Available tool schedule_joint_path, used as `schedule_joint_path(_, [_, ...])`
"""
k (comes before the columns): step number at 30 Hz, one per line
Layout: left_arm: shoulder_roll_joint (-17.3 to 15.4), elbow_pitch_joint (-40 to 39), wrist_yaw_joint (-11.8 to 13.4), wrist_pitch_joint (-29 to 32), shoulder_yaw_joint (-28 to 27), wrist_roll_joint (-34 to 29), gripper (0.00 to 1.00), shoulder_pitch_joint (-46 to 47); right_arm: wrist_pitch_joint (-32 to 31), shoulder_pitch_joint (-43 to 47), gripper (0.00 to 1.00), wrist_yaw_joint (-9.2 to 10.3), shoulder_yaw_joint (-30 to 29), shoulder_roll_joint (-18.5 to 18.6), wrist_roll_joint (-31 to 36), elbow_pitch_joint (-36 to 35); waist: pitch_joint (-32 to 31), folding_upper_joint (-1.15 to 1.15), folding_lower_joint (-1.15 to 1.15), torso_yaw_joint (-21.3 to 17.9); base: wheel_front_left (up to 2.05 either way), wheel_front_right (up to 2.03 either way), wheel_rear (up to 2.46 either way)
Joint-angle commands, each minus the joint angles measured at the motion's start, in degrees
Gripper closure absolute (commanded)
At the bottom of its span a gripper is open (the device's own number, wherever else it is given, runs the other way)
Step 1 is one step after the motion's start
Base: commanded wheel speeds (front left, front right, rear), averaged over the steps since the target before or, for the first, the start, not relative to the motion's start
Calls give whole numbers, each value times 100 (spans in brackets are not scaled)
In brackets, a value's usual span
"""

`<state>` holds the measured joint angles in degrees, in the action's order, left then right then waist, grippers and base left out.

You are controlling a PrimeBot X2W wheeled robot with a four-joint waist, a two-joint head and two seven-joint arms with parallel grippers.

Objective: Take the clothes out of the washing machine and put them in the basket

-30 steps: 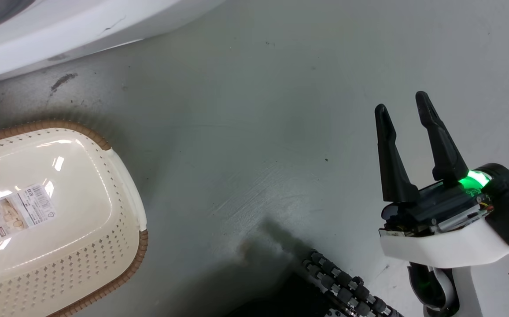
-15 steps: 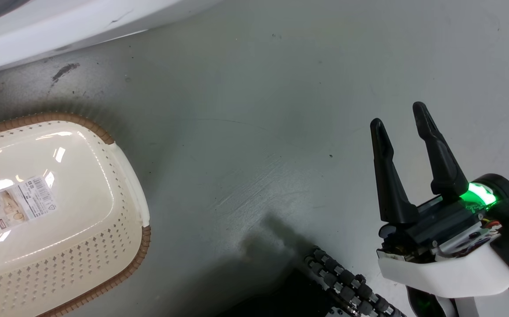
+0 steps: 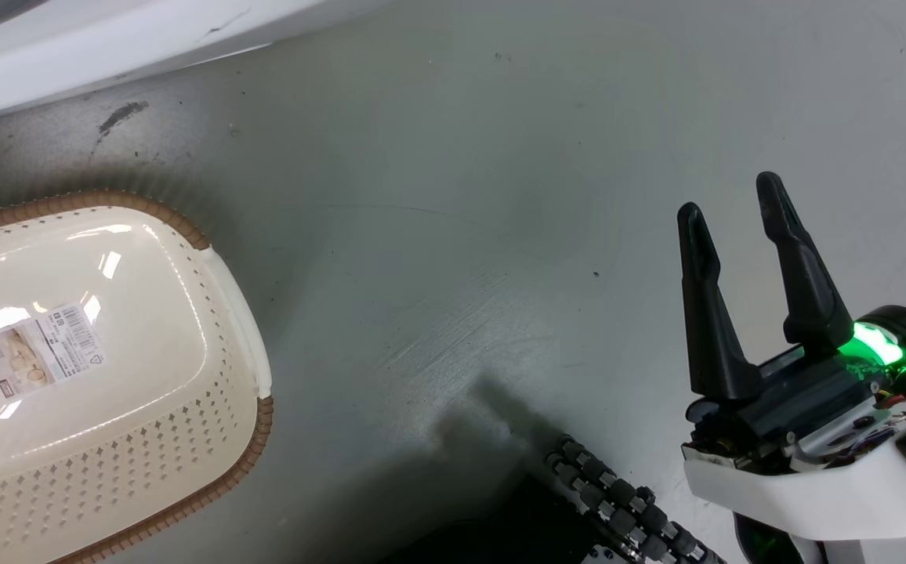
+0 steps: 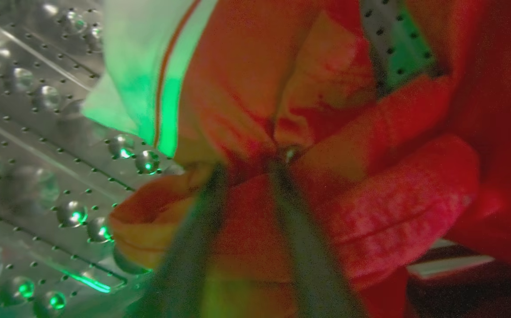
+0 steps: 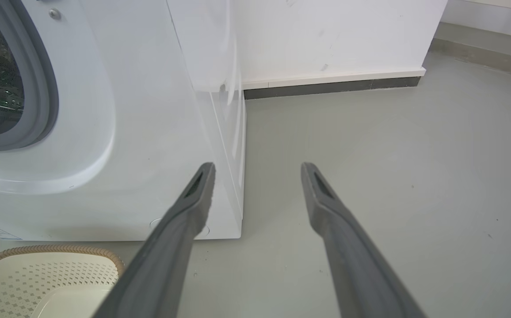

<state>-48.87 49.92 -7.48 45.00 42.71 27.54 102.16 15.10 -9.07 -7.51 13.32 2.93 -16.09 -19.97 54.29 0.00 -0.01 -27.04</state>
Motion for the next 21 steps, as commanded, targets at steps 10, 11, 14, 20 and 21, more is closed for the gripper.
schedule_joint_path(10, [-361,-68,8,-512,463,283,100,20,11,-152,0,4,-35,-8,-85,81,-53,0,1,-37,0,0,0])
schedule_joint_path(11, [-366,-84,8,-595,487,289,100,61,11,-180,0,4,-30,-8,-81,95,-72,0,1,-46,0,0,0])
schedule_joint_path(14, [-389,-139,8,-852,577,353,100,153,11,-256,0,4,-3,-7,-84,137,-154,0,1,-79,0,0,0])
schedule_joint_path(20, [-512,-263,7,-1545,801,512,100,142,11,-420,0,4,-74,-7,-41,273,-448,0,1,-51,0,0,0])
schedule_joint_path(21, [-486,-292,7,-1726,827,560,100,79,11,-431,0,4,-102,-8,-25,292,-515,0,1,-2,0,0,0])
